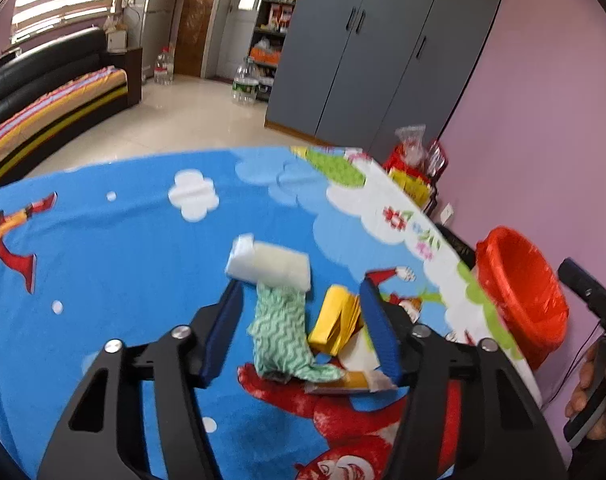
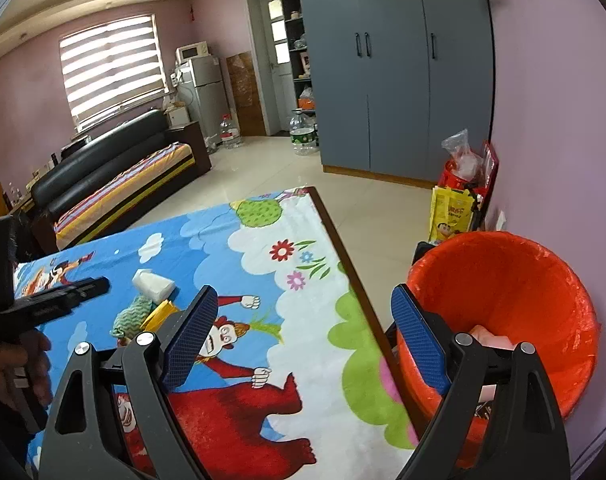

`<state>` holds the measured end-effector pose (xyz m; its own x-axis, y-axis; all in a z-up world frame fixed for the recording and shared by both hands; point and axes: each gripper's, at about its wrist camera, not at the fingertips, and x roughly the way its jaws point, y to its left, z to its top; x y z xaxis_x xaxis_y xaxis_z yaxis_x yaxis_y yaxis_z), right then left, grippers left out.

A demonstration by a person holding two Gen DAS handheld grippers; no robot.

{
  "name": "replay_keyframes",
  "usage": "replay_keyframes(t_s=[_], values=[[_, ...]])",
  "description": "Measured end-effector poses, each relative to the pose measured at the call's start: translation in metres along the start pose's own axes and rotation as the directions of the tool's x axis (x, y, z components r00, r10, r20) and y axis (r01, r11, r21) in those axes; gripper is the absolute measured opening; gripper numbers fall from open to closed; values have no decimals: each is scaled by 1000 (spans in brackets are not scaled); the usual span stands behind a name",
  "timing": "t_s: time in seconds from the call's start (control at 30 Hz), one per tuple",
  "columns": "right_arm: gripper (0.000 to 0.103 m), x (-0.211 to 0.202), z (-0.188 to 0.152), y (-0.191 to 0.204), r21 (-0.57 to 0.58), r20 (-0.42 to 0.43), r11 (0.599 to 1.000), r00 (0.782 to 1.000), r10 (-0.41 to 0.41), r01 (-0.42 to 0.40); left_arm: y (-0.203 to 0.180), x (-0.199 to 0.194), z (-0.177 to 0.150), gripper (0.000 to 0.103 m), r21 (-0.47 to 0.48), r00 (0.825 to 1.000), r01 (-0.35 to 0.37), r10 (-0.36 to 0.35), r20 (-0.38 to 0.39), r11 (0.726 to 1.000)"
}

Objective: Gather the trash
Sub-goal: 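Move both tools back over the trash on the bed, then grasp the green patterned cloth with the left tool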

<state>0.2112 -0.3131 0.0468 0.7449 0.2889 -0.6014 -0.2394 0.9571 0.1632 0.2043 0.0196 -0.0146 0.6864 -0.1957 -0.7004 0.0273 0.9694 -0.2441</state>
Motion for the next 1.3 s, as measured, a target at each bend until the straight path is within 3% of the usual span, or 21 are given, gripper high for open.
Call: replay_keyframes(t_s=[0.53,0.67,1.3], values=[[84,10,-13,36,-62,-46,995,996,70,-73,15,46,-26,37,-44,985,-24,16,-171,999],[84,15,-17,51,-85,-64,991,993,97,-102,16,41,-27,31,-43,987,-22,15,-163,999],[83,68,-50,144,-253,-208,937,959,190,-240,52,-8,-27,31,-118,996,-70,62,-71,991]])
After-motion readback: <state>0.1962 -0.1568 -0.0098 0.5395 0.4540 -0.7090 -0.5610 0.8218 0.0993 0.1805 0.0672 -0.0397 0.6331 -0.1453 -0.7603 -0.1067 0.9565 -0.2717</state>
